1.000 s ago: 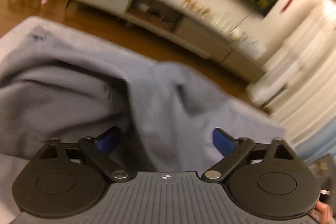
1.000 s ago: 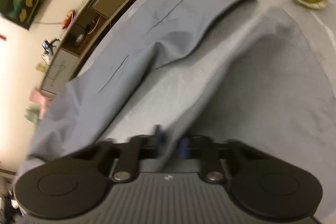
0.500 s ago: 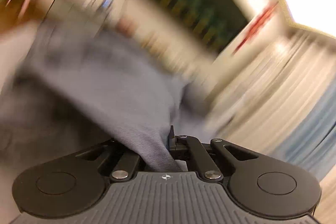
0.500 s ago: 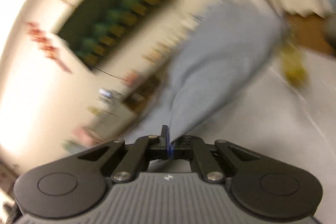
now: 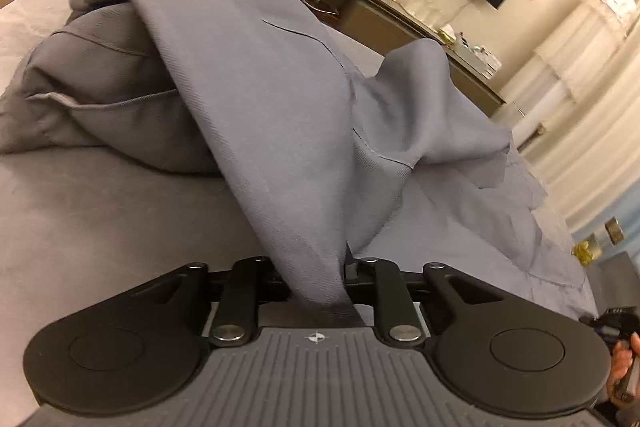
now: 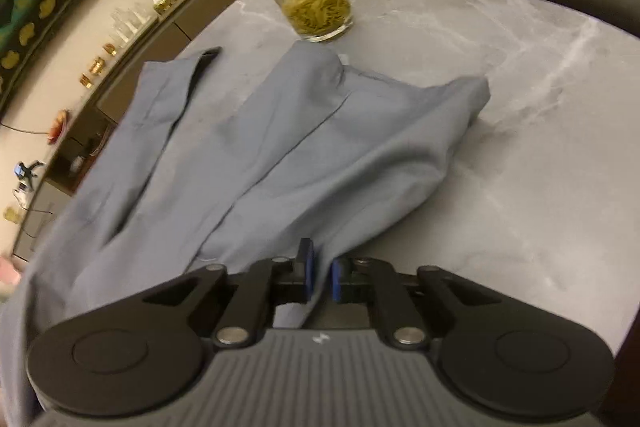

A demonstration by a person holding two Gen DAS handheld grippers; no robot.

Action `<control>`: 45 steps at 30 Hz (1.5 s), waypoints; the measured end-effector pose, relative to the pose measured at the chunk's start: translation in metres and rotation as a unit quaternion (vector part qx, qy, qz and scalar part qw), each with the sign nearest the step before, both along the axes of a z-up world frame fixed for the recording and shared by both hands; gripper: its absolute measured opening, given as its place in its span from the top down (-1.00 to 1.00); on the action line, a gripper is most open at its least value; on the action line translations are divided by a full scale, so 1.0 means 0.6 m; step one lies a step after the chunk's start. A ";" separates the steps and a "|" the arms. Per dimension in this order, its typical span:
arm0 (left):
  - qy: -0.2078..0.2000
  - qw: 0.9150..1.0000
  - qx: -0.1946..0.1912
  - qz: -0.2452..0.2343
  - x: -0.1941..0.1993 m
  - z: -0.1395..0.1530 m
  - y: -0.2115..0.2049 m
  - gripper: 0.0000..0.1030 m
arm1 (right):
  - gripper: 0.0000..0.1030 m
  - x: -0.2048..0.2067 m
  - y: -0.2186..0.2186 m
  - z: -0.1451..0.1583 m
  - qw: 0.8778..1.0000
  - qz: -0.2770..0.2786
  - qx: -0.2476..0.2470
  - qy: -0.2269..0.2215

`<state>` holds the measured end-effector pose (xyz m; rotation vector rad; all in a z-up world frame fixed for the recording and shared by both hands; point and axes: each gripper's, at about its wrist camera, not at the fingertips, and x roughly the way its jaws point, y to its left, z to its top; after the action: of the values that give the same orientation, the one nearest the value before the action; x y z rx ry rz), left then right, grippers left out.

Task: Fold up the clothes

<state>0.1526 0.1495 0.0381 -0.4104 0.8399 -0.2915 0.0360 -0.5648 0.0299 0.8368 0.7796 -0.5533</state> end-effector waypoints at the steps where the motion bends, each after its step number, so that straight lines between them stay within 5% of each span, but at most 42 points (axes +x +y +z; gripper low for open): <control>1: -0.009 1.000 -0.003 -0.001 -0.011 0.012 -0.006 0.53 | 0.73 -0.010 0.001 0.009 1.000 -0.004 -0.009 0.002; 3: -0.029 0.999 -0.020 0.004 -0.036 0.038 -0.004 0.11 | 0.66 -0.039 0.015 0.040 0.998 -0.027 -0.054 -0.007; 5: -0.047 0.998 -0.043 0.015 -0.063 0.064 0.008 -0.07 | 0.31 -0.053 0.054 0.066 0.995 -0.018 -0.092 -0.028; 10: -0.079 0.989 -0.079 0.100 -0.084 0.110 0.095 -0.24 | 0.27 -0.058 0.198 0.124 0.978 0.066 -0.173 -0.099; 13: -0.065 0.979 -0.088 0.174 -0.052 0.118 0.170 -0.32 | 0.18 -0.031 0.351 0.154 0.946 0.213 -0.199 -0.139; 16: -0.005 0.971 -0.100 0.216 0.038 0.087 0.227 -0.40 | -0.23 0.003 0.544 0.174 0.876 0.388 -0.228 -0.176; 18: 0.006 0.966 -0.093 0.240 0.078 0.071 0.252 -0.40 | -0.37 0.024 0.682 0.174 0.809 0.489 -0.263 -0.193; 21: 0.016 0.968 -0.097 0.231 0.115 0.045 0.274 -0.42 | -0.50 0.038 0.850 0.154 0.702 0.589 -0.348 -0.198; 24: 0.021 0.974 -0.101 0.202 0.119 0.012 0.298 -0.45 | -0.54 0.065 0.969 0.116 0.623 0.641 -0.413 -0.174; 25: 0.022 0.974 -0.108 0.199 0.114 -0.002 0.307 -0.46 | -0.42 0.081 0.992 0.106 0.606 0.652 -0.427 -0.156; 27: 0.026 0.968 -0.144 0.202 0.102 -0.024 0.328 -0.46 | 0.43 0.116 1.033 0.089 0.576 0.671 -0.450 -0.124; 28: 0.025 0.965 -0.163 0.202 0.095 -0.030 0.337 -0.46 | 0.91 0.136 1.017 0.104 0.600 0.666 -0.425 -0.129; 33: 0.002 0.970 -0.173 0.169 0.064 -0.031 0.334 -0.64 | 0.92 0.236 0.936 0.178 0.709 0.623 -0.293 -0.149; 37: 0.004 0.974 -0.180 0.139 0.079 -0.035 0.309 -0.74 | 0.92 0.315 0.873 0.235 0.780 0.576 -0.182 -0.162; 43: 0.014 0.977 -0.182 0.109 0.110 -0.058 0.273 -0.67 | 0.92 0.335 0.813 0.220 0.809 0.559 -0.078 -0.166; 45: 0.013 0.981 -0.169 0.093 0.121 -0.062 0.257 0.04 | 0.92 0.352 0.807 0.211 0.816 0.552 -0.040 -0.167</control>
<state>0.2255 0.3038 0.0009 -0.8068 0.7727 -0.2554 0.2469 -0.0805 0.1567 0.2686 0.7686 0.5940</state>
